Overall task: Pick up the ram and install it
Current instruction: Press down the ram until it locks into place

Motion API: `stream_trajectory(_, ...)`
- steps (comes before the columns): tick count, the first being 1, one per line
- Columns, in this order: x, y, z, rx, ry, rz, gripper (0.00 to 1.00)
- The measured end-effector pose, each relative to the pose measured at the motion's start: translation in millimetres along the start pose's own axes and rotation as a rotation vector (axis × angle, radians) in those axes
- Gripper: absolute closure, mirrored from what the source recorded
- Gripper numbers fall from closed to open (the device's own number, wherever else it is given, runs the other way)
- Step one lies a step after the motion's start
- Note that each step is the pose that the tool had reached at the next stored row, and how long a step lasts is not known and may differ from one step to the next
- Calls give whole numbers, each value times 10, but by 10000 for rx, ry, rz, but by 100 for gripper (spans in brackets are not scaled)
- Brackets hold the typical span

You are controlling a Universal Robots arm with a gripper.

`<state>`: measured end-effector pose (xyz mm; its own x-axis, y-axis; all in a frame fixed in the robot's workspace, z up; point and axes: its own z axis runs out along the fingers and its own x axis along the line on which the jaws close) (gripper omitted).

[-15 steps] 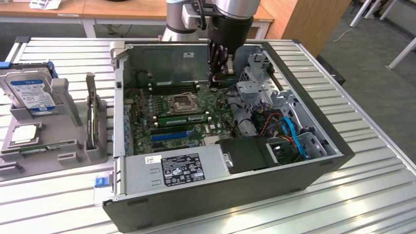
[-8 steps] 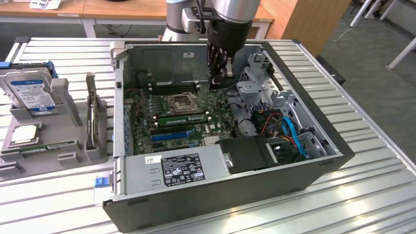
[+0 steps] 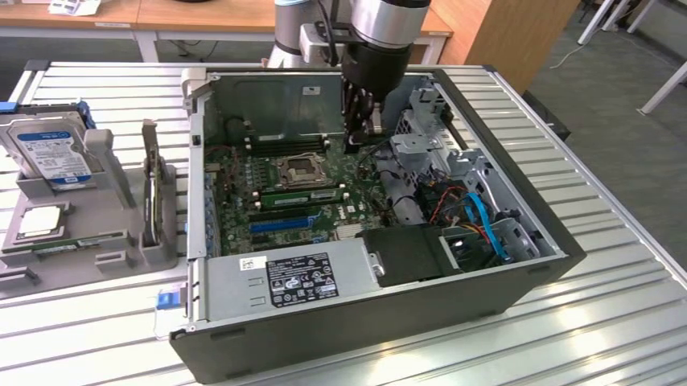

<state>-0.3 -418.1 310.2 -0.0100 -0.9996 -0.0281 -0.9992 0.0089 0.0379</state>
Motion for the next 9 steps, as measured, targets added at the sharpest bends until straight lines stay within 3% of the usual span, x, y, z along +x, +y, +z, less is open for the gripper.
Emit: stream_trajectory(9, 3, -4, 114, 3, 1, 0, 90)
